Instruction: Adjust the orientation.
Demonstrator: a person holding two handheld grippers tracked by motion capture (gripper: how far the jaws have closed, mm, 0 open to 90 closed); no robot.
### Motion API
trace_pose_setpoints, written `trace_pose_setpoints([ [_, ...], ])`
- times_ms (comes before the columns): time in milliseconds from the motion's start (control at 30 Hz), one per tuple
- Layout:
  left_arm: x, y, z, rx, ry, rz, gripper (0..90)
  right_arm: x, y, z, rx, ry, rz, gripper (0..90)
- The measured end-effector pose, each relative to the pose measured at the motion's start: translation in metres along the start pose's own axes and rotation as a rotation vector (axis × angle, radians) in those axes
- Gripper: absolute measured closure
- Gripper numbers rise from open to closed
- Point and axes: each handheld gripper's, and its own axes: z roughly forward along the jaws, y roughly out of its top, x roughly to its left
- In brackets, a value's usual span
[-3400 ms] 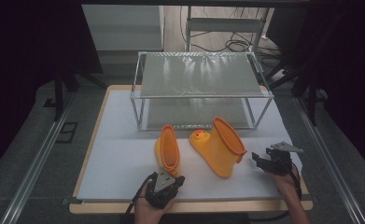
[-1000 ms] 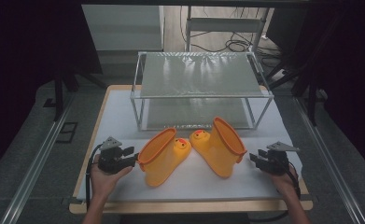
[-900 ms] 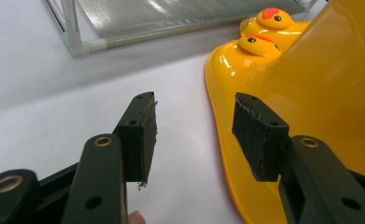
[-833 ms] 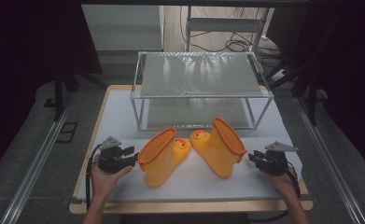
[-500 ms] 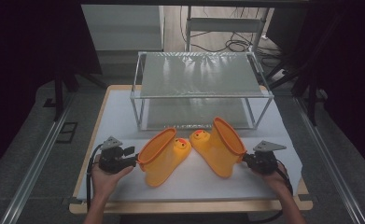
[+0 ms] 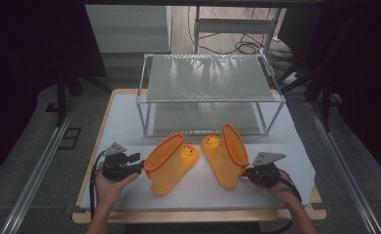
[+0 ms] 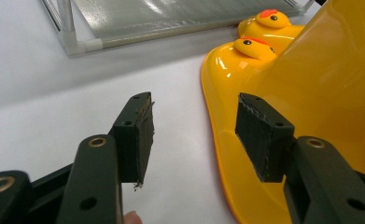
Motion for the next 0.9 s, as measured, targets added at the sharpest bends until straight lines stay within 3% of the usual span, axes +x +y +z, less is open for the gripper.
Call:
trace_pose_setpoints([
  [167,0.001,0.000,-0.001,-0.003,-0.004,-0.008,47.0,0.015,0.002,0.005,0.019,0.070,-0.066,89.7],
  [733,0.003,0.001,-0.004,-0.013,-0.007,-0.028,46.7,0.044,0.023,0.033,0.014,0.106,-0.130,89.4],
  [900,0.003,0.001,-0.004,-0.011,-0.010,-0.027,46.7,0.042,0.020,0.026,0.003,0.092,-0.126,84.7],
])
